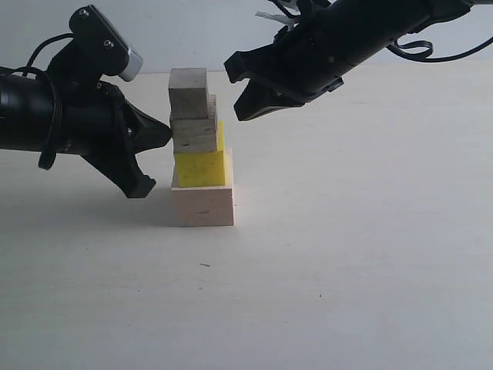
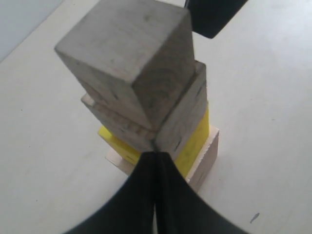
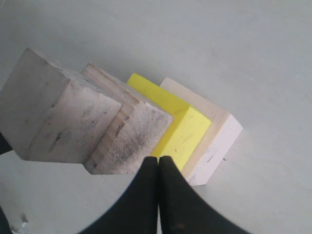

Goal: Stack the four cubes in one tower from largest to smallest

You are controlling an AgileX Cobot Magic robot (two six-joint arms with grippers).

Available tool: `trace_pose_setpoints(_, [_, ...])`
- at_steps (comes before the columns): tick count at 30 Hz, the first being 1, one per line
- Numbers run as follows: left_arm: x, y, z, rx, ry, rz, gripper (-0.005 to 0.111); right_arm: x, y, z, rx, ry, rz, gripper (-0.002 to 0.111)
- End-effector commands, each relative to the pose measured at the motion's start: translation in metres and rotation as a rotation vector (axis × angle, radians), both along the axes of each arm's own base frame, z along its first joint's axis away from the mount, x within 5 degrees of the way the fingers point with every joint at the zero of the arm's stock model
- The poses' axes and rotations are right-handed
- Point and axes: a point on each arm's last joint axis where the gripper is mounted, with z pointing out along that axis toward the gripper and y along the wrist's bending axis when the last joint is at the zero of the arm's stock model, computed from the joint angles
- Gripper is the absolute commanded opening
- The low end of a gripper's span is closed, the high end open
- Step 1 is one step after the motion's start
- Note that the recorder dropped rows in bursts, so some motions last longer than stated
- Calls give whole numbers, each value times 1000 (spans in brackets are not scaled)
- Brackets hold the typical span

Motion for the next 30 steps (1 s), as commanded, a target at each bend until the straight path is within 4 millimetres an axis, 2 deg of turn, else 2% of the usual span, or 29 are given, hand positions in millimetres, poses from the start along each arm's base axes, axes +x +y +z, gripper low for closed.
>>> trace_pose_setpoints(1, [0,-3,2,-13,2,-4,0,-1,-1,0,-6,-7,9,0])
trace_pose_setpoints(14, [-2,-2,3,-11,-5,-7,0,-1,-1,0,-6,-7,9,0])
trace_pose_setpoints(20, [-12,9,8,-4,-46,33,0,-1,-1,0,-6,-7,9,0])
trace_pose_setpoints(26, [-33,22,23,-66,-71,89,0,-2,-1,1,-5,-7,4,0])
trace_pose_setpoints(30, [-50,33,31,-121,-89,145,0,-11,-10,14,8,-83,-61,0])
